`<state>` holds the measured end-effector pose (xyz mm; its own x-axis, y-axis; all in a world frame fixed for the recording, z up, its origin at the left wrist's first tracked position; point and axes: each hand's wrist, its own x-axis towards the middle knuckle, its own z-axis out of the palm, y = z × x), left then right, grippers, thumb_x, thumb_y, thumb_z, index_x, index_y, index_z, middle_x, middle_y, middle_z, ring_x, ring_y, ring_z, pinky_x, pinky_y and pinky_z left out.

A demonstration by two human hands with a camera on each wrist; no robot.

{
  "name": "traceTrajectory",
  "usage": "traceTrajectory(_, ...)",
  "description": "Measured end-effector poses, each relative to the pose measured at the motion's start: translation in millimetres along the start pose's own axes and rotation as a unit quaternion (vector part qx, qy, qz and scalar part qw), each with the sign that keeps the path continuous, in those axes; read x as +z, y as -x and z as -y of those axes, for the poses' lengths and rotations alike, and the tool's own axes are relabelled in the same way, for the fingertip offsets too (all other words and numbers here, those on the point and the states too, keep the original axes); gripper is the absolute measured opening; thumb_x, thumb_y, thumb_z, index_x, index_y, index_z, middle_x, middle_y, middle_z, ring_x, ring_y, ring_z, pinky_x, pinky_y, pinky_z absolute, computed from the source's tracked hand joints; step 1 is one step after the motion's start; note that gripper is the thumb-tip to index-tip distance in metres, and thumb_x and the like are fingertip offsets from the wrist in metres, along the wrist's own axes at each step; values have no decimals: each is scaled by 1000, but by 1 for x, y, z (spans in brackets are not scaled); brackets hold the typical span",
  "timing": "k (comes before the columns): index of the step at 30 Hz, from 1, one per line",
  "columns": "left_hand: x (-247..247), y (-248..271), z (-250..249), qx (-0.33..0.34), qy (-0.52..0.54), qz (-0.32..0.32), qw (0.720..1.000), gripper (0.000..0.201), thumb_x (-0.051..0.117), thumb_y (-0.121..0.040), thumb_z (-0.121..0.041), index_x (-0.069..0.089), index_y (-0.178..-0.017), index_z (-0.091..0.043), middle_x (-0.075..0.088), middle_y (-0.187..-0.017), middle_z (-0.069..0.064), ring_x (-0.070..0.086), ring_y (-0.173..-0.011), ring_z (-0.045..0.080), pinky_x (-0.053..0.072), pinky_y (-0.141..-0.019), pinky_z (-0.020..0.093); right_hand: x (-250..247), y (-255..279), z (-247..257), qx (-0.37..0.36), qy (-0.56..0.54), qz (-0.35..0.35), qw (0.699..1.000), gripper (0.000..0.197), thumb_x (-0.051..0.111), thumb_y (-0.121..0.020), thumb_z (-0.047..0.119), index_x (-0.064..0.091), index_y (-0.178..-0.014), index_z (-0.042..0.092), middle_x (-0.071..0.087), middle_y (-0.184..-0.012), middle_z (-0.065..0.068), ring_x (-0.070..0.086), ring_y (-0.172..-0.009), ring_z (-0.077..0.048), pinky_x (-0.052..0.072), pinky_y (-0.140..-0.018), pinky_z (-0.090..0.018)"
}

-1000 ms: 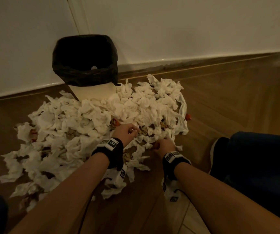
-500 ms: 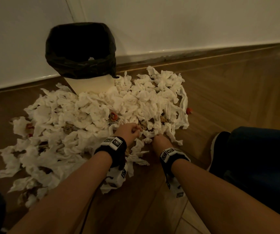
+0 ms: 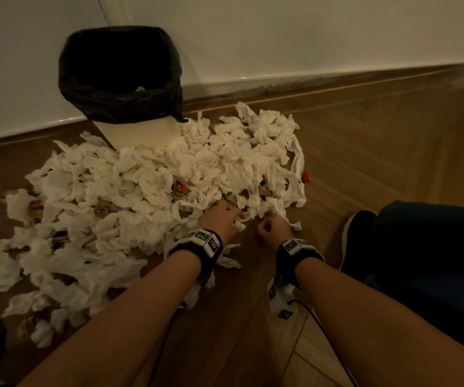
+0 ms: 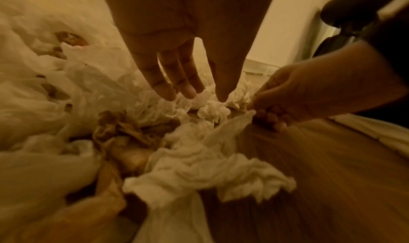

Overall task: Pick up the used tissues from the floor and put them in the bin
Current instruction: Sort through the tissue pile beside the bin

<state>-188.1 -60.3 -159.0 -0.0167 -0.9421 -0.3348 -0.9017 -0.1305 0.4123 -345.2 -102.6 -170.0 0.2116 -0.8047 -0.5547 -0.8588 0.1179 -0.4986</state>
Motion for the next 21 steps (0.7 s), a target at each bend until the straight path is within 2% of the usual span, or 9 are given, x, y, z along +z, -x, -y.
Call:
traceTrajectory(2,5,0,-1,9,-45,7,999,38,59,-87,-26,51,-124,-33,42,-126,3,52,-108,23,48,-90,39,1,0,-1,18,-38,-2,999,21,50,-94,13,53,-73,11,53,-76,-7,51,-72,-19,51,-79,-38)
traceTrajectory(4,8,1,-2,14,-81,28,996,39,58,-88,-28,48,-126,-34,40,-128,4,52,-107,25,47,-89,39,1,-1,-3,23,-61,-8,998,27,50,-93,12,52,-65,13,54,-74,-7,52,-70,-18,49,-73,-34)
traceTrajectory(7,10,-1,-1,6,-131,64,989,37,55,-90,-24,46,-126,-26,38,-130,7,49,-111,27,45,-85,36,3,-1,-4,22,-79,-14,997,34,52,-92,11,48,-58,15,52,-66,-4,50,-64,-15,43,-64,-26)
traceTrajectory(11,1,-7,-2,-3,-90,45,995,24,49,-93,-20,53,-117,-24,55,-122,5,54,-109,24,45,-87,35,6,1,-2,20,-126,-13,992,29,55,-91,14,55,-62,13,52,-64,-1,48,-59,-11,40,-57,-19)
traceTrajectory(14,-16,-6,-3,-24,-7,-10,1000,19,53,-92,-30,58,-110,-27,64,-109,3,59,-100,22,48,-83,34,4,6,9,18,-187,-16,982,21,56,-91,22,61,-74,12,52,-63,0,47,-57,-10,37,-52,-17)
traceTrajectory(16,-30,-4,-3,-33,87,-59,994,17,56,-90,-32,60,-106,-26,66,-100,4,61,-94,22,50,-79,34,-3,8,23,-4,-227,-40,973,24,58,-91,22,67,-83,1,54,-64,-3,49,-59,-12,38,-52,-18)
traceTrajectory(18,-48,-1,-1,-35,174,-122,977,17,60,-88,-31,60,-104,-26,66,-96,2,62,-87,20,52,-76,33,-15,10,45,-48,-255,-78,963,26,59,-90,16,63,-73,-3,51,-63,-6,47,-60,-15,37,-53,-18)
traceTrajectory(19,-58,1,0,-34,215,-155,964,18,63,-87,-30,58,-103,-27,66,-94,0,61,-84,16,52,-74,31,-22,13,58,-71,-265,-91,957,29,59,-89,14,59,-63,3,49,-60,-4,46,-58,-14,37,-52,-16)
traceTrajectory(21,-81,6,5,-29,283,-216,934,19,68,-82,-33,54,-95,-32,63,-86,-9,59,-77,8,49,-67,21,-39,17,88,-109,-288,-109,945,34,59,-89,13,50,-56,15,46,-56,0,43,-55,-12,38,-53,-18)
